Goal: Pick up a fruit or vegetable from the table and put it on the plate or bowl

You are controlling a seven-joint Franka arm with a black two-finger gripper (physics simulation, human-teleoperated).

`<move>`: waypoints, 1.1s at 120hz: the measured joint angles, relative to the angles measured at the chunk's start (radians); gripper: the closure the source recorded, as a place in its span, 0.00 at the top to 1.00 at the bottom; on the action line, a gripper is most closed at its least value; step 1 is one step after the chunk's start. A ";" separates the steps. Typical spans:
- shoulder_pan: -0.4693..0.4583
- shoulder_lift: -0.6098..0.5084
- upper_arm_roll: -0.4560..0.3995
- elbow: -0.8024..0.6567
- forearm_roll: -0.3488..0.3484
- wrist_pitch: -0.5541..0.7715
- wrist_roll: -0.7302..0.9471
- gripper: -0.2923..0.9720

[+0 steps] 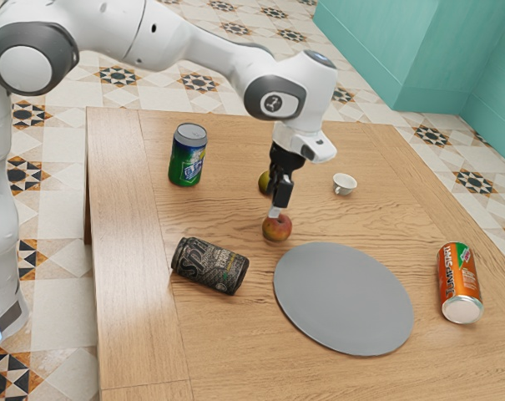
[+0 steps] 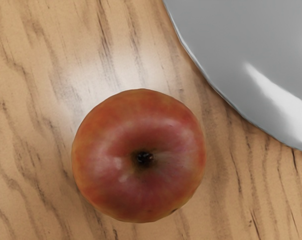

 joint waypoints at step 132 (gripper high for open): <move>0.038 0.165 -0.038 0.090 -0.002 0.000 0.027 0.77</move>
